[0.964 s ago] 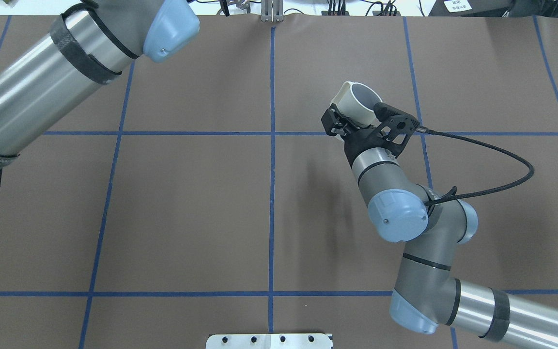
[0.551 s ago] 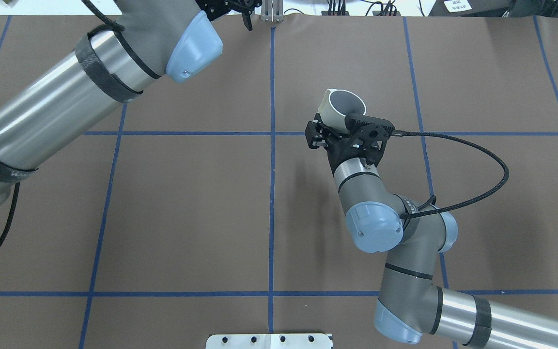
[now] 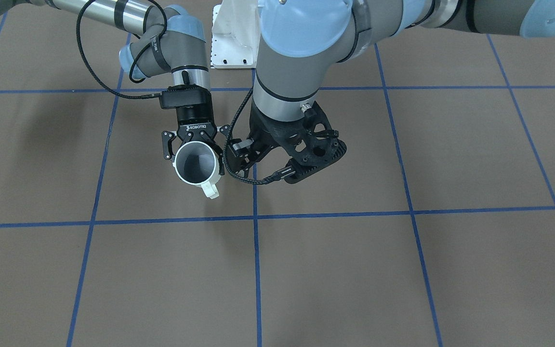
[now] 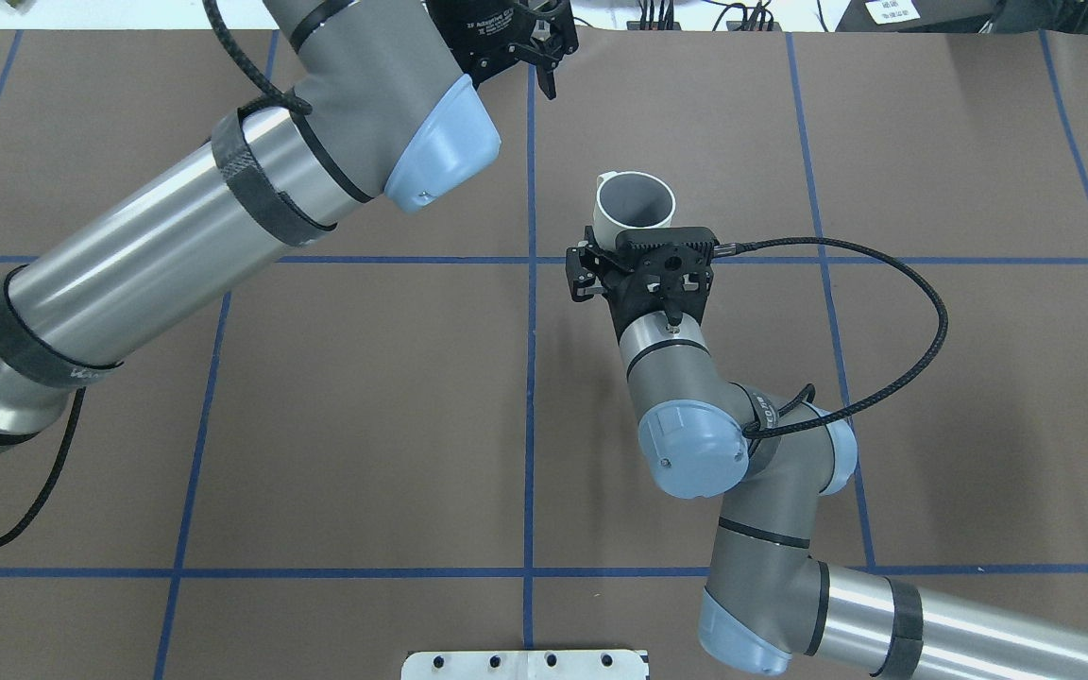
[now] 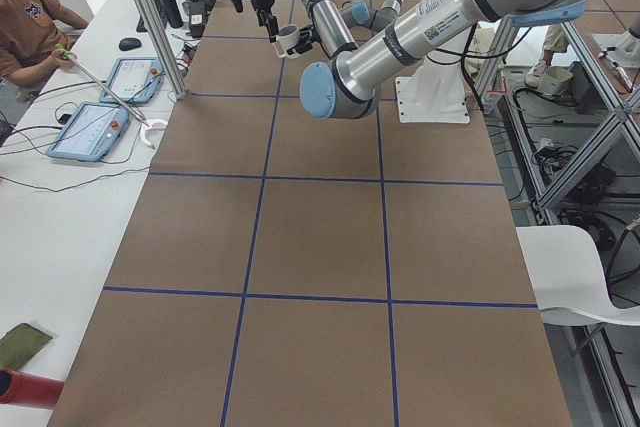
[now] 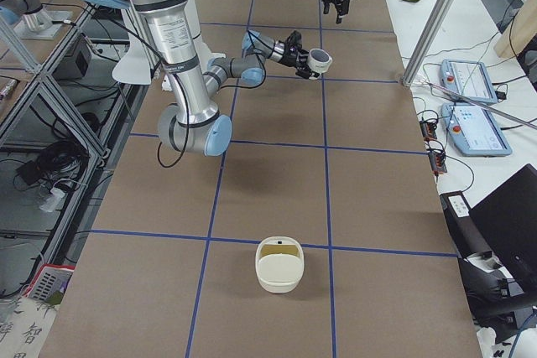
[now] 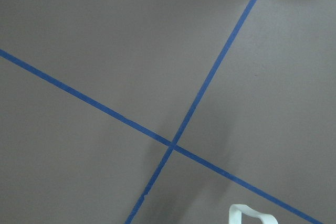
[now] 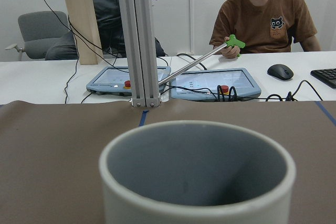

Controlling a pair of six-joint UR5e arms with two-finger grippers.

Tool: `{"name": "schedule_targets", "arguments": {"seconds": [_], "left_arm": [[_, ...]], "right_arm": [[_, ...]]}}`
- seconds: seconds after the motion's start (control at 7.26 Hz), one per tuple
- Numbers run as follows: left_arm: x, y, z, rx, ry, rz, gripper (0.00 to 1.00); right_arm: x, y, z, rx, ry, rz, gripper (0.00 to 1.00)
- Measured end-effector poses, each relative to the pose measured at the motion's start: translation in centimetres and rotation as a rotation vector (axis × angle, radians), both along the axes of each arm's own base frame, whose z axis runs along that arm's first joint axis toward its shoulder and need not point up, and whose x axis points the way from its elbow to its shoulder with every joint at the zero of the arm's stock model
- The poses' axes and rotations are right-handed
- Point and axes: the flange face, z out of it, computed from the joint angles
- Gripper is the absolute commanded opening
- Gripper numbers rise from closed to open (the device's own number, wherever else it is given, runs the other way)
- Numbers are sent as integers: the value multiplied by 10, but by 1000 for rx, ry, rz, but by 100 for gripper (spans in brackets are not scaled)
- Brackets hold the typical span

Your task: Left arm hands cup to right arm to dump lemon

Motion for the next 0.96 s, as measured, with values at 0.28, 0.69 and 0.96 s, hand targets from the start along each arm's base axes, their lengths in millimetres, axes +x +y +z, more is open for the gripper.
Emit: {"name": "schedule_targets", "arguments": {"seconds": [0.28,0.69,0.96], "left_arm": [[11,7,-3,15,16,16,100],[34,12,1,-5,3,48,78],[52,23,4,-20,-6,76,67]], "right_arm": [[-14,2,-6,21,30,21,0],[-32,12,-16,39,32,32,0],[-33,17,-23,58,26,66,7]]}}
